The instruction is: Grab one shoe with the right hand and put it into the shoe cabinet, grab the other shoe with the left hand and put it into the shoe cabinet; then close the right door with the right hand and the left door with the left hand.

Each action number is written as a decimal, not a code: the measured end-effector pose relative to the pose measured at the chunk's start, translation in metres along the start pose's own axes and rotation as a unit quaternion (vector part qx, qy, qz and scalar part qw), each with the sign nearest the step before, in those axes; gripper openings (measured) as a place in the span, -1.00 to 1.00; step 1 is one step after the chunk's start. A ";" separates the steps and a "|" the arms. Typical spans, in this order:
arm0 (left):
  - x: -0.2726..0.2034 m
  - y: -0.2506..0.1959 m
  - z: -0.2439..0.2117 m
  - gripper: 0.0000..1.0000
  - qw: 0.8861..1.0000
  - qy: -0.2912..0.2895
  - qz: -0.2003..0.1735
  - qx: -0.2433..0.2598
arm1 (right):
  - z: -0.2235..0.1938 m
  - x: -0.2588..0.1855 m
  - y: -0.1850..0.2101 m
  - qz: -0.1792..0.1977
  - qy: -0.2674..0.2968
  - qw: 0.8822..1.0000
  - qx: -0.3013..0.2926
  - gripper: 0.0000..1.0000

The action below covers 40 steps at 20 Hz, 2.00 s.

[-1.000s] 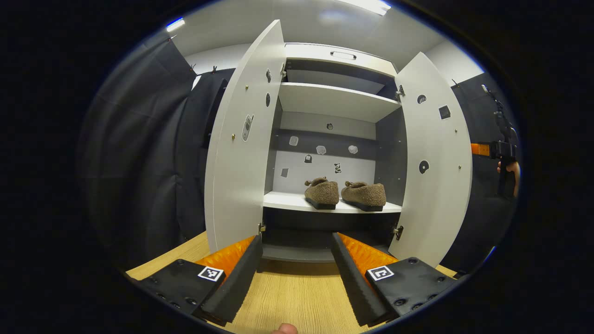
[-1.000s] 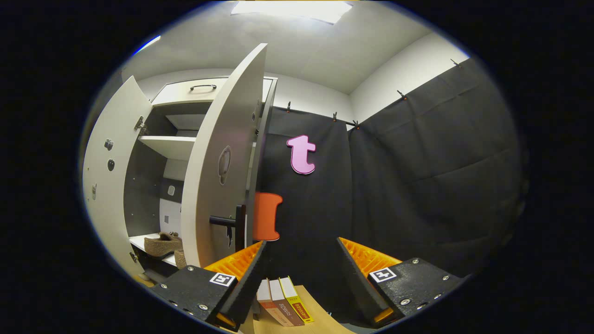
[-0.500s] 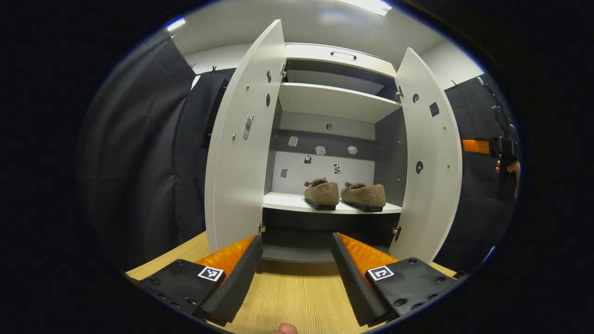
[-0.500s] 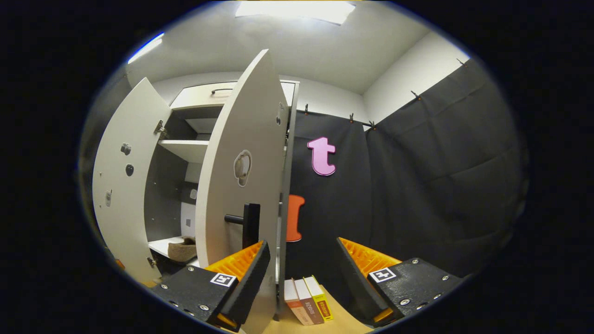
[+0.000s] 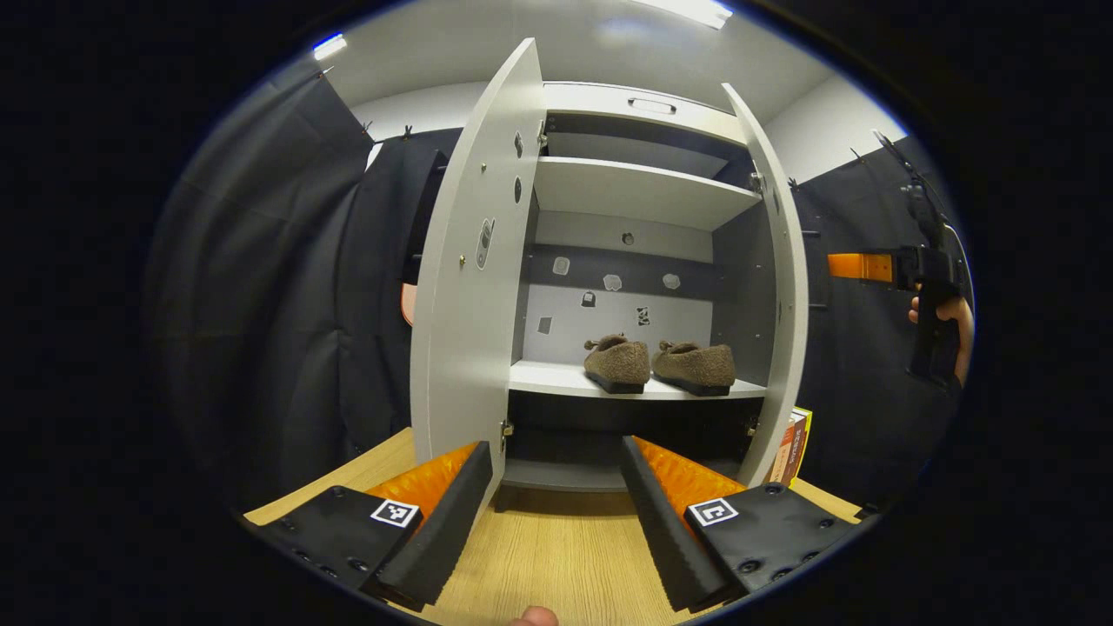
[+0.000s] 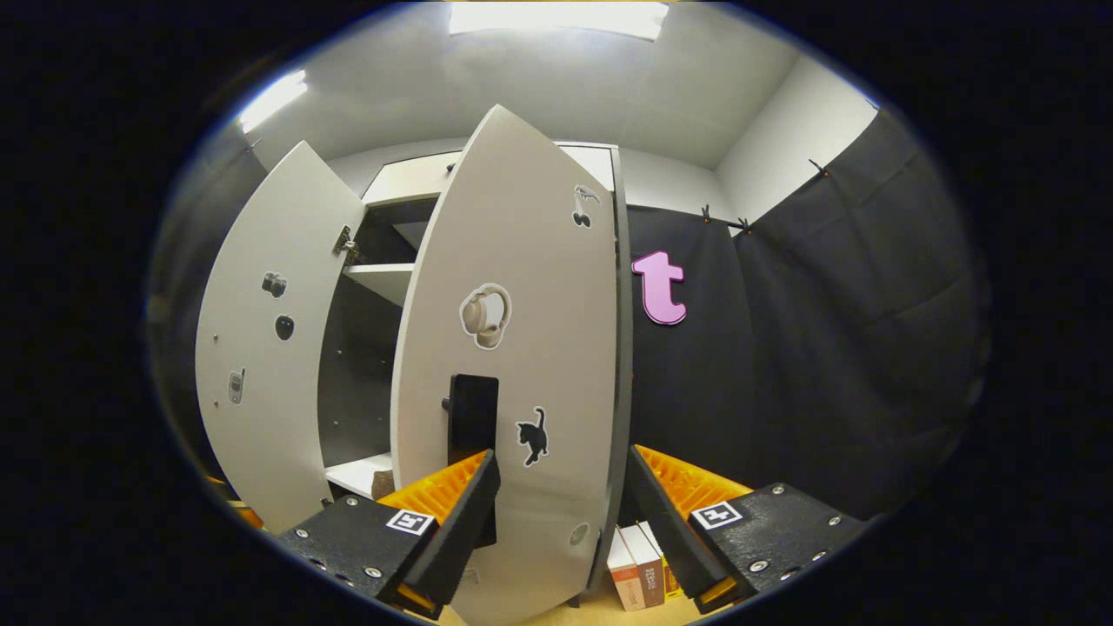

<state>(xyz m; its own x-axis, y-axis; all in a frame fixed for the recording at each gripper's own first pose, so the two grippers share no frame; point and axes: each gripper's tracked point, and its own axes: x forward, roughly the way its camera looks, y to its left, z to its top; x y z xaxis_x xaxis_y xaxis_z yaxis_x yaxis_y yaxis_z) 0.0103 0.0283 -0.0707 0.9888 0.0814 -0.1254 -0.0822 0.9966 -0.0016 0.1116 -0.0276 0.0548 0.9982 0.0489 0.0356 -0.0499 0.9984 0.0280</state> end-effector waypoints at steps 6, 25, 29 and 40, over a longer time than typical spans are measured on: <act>-0.003 0.000 -0.001 0.93 1.000 0.003 -0.003 -0.001 | -0.018 0.014 0.032 0.035 0.021 0.999 0.014 0.84; -0.001 0.005 -0.005 0.94 1.000 0.008 -0.002 -0.007 | -0.067 0.069 0.083 0.052 0.065 0.996 0.024 0.82; 0.000 0.006 -0.007 0.94 1.000 0.009 -0.003 -0.008 | -0.070 0.076 0.086 0.051 0.064 0.996 0.028 0.82; 0.002 0.006 -0.004 0.94 1.000 0.008 -0.005 -0.010 | -0.061 0.051 0.074 0.040 0.061 0.997 0.027 0.85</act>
<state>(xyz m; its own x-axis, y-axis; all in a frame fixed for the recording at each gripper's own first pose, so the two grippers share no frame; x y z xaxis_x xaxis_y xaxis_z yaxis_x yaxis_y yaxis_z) 0.0114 0.0346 -0.0751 0.9874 0.0713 -0.1411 -0.0752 0.9969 -0.0229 0.1606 0.0505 -0.0026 0.9874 0.1353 -0.0816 -0.1285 0.9882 0.0835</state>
